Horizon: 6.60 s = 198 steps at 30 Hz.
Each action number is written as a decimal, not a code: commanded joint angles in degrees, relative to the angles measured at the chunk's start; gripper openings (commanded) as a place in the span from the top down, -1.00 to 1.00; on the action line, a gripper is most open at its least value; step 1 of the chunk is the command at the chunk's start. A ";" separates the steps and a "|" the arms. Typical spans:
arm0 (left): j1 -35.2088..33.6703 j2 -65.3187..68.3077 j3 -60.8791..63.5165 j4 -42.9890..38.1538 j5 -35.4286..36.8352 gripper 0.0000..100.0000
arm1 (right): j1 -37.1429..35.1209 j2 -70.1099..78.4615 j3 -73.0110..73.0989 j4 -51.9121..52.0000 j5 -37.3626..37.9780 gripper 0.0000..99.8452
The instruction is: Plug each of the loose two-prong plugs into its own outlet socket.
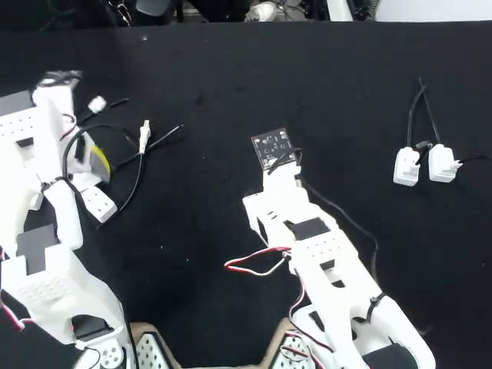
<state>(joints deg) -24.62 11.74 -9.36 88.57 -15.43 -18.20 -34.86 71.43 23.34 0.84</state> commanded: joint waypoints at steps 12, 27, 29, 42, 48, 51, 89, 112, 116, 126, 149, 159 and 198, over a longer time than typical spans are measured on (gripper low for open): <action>-3.21 13.27 -14.73 -3.52 -14.33 0.46 | -0.62 -0.04 -0.66 -1.41 0.26 0.44; -4.09 34.73 -36.97 10.29 -23.74 0.47 | -0.53 -0.13 -0.66 -1.41 0.26 0.44; -3.91 35.87 -38.64 11.60 -23.56 0.49 | -0.53 -0.13 -0.66 -1.41 0.26 0.44; -3.56 27.60 -34.77 12.31 -21.80 0.94 | -0.53 -0.31 -0.75 -1.41 0.26 0.44; 0.75 13.36 -23.60 12.31 -20.48 0.94 | -0.53 -0.31 -0.75 -1.41 0.26 0.44; 4.00 4.75 -16.48 12.31 -20.48 0.94 | -0.44 -0.31 -0.75 -1.41 0.26 0.44; 28.26 -42.20 62.11 -26.90 -5.63 0.49 | 9.32 -0.31 -2.42 -1.41 -5.36 0.44; 10.86 -41.58 59.65 -36.57 -11.96 0.55 | 9.23 -0.13 -2.33 -1.41 -5.36 0.44; 11.65 -41.58 63.08 -38.24 -11.96 0.55 | 9.23 -0.04 -2.42 -1.41 -5.36 0.44; 28.62 -42.29 61.93 -25.23 -10.90 0.55 | 9.23 -0.13 -2.42 -1.41 -5.36 0.44; 12.26 -41.58 51.74 -21.80 -14.33 0.55 | 9.32 -0.31 -2.42 -1.41 -5.36 0.44; 21.85 -42.29 59.82 -17.14 -13.63 0.55 | 9.32 -0.04 -2.42 -1.41 -5.36 0.44; 56.04 -42.20 66.07 -31.30 6.95 0.55 | 21.36 -0.31 -4.97 -1.41 -5.89 0.44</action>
<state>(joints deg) 29.36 -29.58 58.07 58.07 -9.80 2.29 -34.86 69.32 23.34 -4.44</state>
